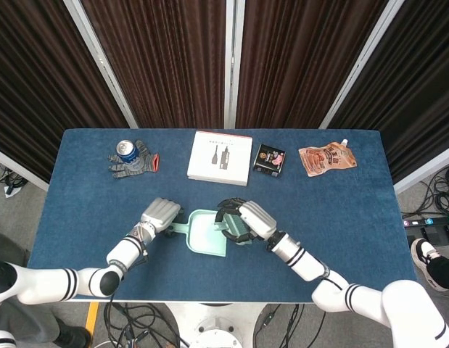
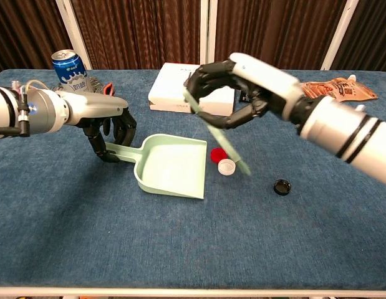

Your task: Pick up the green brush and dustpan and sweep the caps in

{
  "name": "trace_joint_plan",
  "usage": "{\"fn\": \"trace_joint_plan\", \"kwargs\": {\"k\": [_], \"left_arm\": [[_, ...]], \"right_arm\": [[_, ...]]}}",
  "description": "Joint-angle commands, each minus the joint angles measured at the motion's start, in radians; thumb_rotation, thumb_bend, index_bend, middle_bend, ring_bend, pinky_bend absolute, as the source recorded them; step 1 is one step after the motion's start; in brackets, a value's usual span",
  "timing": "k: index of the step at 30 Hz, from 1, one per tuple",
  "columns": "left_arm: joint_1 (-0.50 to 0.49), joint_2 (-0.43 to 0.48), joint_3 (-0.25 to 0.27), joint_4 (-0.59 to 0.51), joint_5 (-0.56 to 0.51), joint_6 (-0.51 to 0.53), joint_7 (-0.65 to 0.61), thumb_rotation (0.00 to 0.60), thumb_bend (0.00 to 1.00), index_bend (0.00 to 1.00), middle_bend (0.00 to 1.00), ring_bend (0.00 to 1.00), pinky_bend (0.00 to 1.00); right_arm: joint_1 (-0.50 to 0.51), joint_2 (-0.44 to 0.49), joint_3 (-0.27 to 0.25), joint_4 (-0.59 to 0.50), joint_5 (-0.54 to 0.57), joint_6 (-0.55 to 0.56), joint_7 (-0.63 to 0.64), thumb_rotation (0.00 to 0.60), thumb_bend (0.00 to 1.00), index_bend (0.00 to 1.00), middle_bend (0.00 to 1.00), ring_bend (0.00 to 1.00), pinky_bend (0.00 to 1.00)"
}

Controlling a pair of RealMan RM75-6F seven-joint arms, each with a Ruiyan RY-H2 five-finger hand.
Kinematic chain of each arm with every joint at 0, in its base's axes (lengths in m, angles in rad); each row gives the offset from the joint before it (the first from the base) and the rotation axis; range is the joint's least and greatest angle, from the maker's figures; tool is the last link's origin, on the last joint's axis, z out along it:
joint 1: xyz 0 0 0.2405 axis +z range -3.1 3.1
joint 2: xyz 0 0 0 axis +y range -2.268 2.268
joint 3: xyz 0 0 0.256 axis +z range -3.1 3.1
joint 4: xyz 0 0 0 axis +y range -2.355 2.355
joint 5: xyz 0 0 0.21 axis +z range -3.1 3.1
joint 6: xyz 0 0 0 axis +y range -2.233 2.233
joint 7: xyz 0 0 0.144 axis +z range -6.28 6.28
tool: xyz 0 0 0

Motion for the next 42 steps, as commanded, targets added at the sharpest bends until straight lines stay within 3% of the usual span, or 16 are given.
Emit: {"fn": "trace_joint_plan", "kwargs": {"k": [1,7,14,30,42], "left_arm": [[-0.007,0.004,0.003,-0.005,-0.008,0.006,0.006,0.6,0.29,0.54,0.55,0.35,0.35],[-0.017,0.006,0.006,-0.015,-0.024,0.026,0.017,0.6,0.29,0.54,0.55,0.35,0.35],[-0.025,-0.004,0.017,-0.027,-0.031,0.053,0.042,0.6,0.29,0.54,0.55,0.35,0.35],[-0.045,-0.023,0.014,-0.022,-0.063,0.066,0.059,0.6,0.29,0.54,0.55,0.35,0.35],[-0.053,-0.033,-0.002,-0.013,-0.07,0.043,0.029,0.6,0.29,0.54,0.55,0.35,0.35]], "right_arm": [[-0.052,0.09,-0.037,-0.088,0.005,0.027,-0.037,0.6,0.53,0.65,0.56,0.24,0.23],[-0.139,0.199,-0.09,-0.22,0.055,0.026,-0.134,0.6,0.56,0.65,0.56,0.24,0.23],[-0.208,0.167,-0.114,-0.233,0.082,0.041,-0.216,0.6,0.58,0.66,0.56,0.24,0.21],[-0.129,-0.068,0.014,-0.042,0.098,0.0,-0.193,0.6,0.6,0.66,0.56,0.24,0.2],[-0.073,-0.195,0.071,0.063,0.105,0.004,-0.127,0.6,0.61,0.66,0.56,0.24,0.19]]}}
